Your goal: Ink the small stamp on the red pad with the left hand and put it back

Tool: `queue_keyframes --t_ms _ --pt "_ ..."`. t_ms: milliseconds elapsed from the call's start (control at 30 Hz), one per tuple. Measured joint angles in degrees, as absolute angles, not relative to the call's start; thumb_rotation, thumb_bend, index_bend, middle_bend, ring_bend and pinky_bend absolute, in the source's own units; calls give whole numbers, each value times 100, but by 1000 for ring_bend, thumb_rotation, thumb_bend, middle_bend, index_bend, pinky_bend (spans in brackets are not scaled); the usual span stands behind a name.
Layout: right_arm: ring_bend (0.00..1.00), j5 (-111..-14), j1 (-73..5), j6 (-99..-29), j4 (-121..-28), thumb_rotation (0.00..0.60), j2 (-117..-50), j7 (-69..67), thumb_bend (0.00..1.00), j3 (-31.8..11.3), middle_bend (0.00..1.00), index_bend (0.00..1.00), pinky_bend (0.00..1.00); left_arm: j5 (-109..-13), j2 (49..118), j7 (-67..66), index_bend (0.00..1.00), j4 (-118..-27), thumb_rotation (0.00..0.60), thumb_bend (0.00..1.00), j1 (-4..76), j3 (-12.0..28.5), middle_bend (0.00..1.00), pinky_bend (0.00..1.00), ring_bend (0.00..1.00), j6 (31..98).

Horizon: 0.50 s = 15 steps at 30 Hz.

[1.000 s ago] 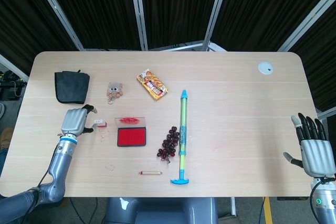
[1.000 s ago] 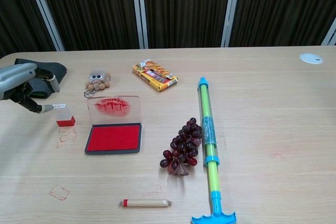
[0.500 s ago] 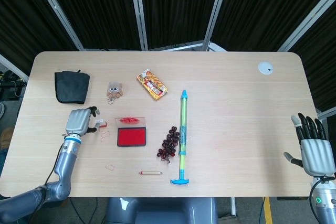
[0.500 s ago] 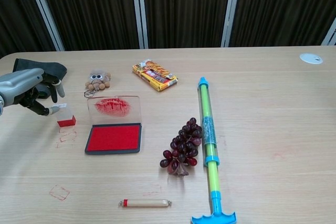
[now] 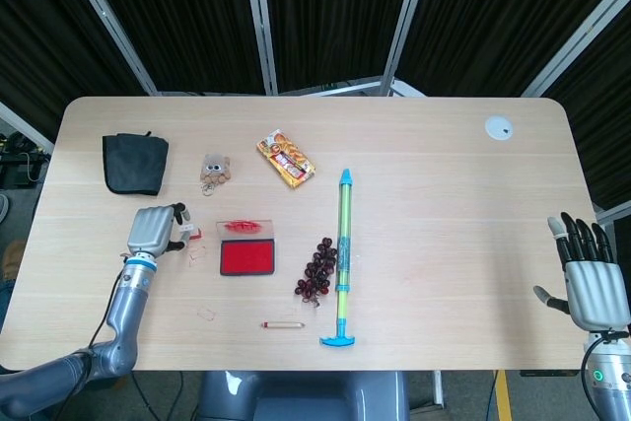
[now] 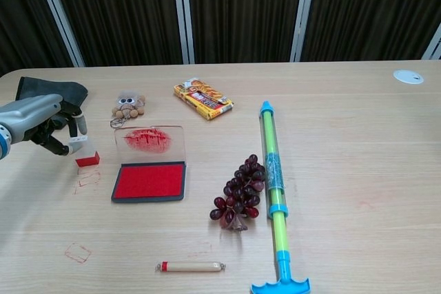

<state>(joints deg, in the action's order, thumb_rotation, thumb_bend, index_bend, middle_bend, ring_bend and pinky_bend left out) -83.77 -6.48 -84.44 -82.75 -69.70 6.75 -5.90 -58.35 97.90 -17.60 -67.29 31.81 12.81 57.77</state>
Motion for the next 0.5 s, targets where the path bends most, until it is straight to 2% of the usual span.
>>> queue_keyframes --t_ms 500 --pt "0 -8322 -664 -8408 -8231 600 -6980 638 0 -607 0 0 0 -5575 9871 -2005 579 -6798 600 372 3253 1359 582 905 856 5817"
